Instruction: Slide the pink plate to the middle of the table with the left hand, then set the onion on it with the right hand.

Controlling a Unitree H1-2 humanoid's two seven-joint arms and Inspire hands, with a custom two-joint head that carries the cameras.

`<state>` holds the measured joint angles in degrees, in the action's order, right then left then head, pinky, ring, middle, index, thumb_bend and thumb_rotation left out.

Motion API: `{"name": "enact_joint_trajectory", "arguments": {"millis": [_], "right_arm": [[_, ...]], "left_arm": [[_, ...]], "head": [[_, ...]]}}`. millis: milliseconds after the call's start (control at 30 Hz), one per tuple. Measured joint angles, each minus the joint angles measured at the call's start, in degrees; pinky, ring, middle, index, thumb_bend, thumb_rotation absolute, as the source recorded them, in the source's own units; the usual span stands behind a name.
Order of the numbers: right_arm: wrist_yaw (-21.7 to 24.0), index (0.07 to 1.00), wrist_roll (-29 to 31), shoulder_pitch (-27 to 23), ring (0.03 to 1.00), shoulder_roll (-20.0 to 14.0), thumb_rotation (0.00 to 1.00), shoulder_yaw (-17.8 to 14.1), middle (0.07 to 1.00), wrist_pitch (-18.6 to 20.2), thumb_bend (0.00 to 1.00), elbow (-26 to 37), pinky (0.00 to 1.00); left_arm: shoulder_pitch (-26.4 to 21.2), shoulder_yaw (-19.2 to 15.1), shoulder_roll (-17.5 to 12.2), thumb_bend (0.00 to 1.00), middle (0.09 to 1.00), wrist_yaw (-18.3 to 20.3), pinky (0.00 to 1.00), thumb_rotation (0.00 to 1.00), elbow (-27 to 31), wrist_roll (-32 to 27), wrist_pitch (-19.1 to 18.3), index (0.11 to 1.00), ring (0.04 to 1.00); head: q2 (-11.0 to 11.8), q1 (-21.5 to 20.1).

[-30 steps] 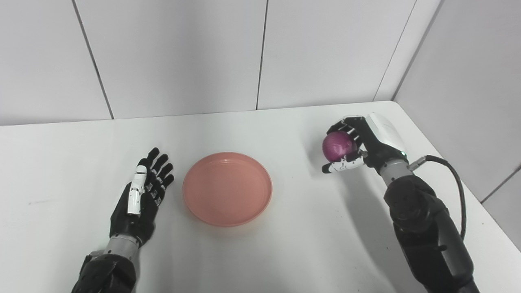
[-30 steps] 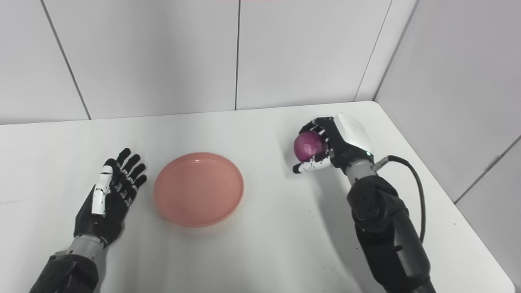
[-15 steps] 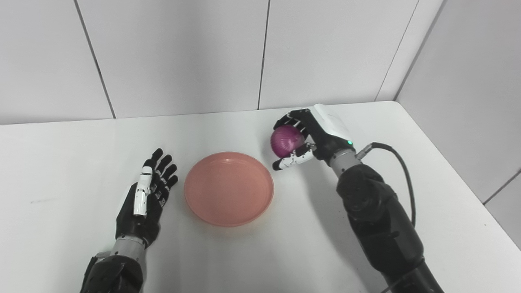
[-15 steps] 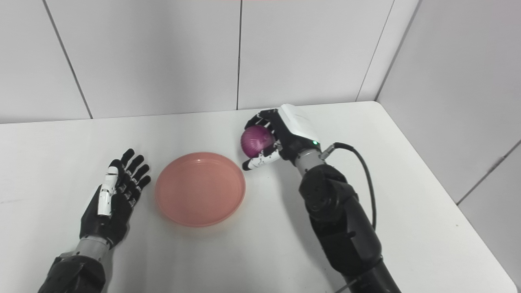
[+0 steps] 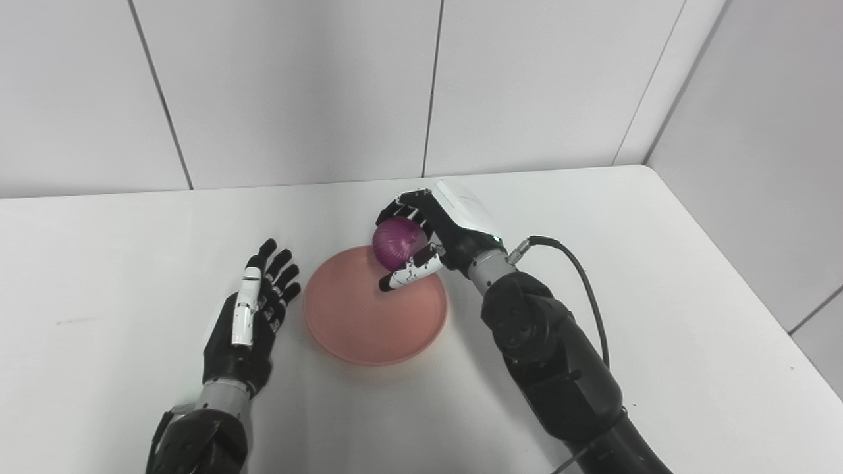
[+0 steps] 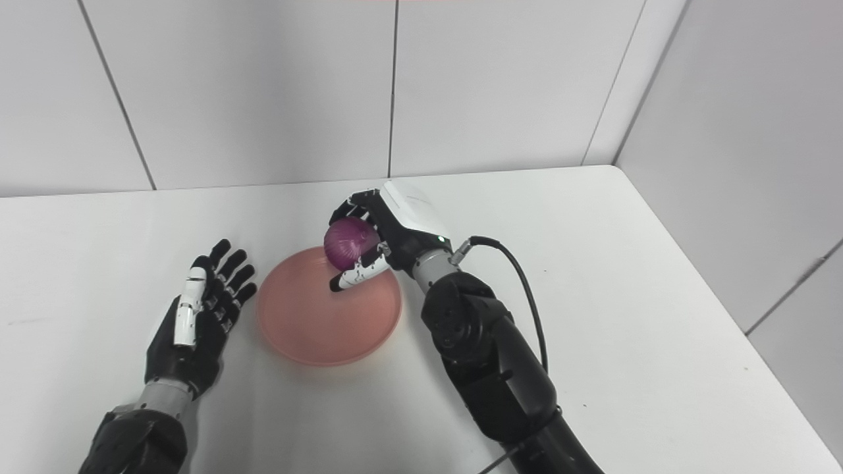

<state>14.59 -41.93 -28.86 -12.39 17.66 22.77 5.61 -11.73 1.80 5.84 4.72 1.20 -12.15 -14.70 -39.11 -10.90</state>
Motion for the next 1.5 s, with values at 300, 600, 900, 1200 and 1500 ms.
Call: {"name": "enact_joint_trajectory", "arguments": {"millis": [300, 600, 900, 1200, 1500], "right_arm": [[-3.20, 0.497, 1.24, 0.29, 0.484, 1.86, 0.00, 1.81, 0.481, -2.86, 0.53, -5.53, 0.41], [-4.26, 0.496, 2.09, 0.50, 0.483, 2.42, 0.00, 4.15, 0.484, -4.53, 0.53, -9.03, 0.40], [-5.19, 0.715, 1.24, 1.57, 0.598, 2.46, 0.20, 4.88, 0.688, -5.73, 0.88, -8.48, 0.46], [-2.79, 0.850, 0.35, 2.78, 0.803, 2.23, 0.32, 5.14, 0.842, -5.48, 0.99, -5.49, 0.72], [0.48, 0.970, -0.23, 4.15, 0.931, 0.55, 0.48, 5.52, 0.957, -5.49, 1.00, -2.40, 0.94]], "left_arm": [[0.03, 0.84, 0.89, 0.45, 0.963, -0.86, 0.96, 1.00, 0.15, 1.12, -0.14, 0.955, 0.955], [0.04, 1.15, 1.14, 0.45, 0.954, -1.71, 0.95, 1.00, 0.24, 1.28, -0.17, 0.945, 0.947], [0.06, 1.41, 1.24, 0.46, 0.954, -2.16, 0.95, 1.00, 0.22, 1.41, -0.17, 0.945, 0.946], [0.06, 1.64, 1.23, 0.46, 0.954, -2.49, 0.95, 1.00, 0.23, 1.52, -0.17, 0.944, 0.948], [0.06, 1.63, 1.22, 0.46, 0.955, -2.49, 0.95, 1.00, 0.23, 1.51, -0.17, 0.946, 0.948]], "head": [[0.17, 2.11], [0.26, 3.08], [0.44, 3.35], [0.26, 3.35], [0.26, 3.26]]}}
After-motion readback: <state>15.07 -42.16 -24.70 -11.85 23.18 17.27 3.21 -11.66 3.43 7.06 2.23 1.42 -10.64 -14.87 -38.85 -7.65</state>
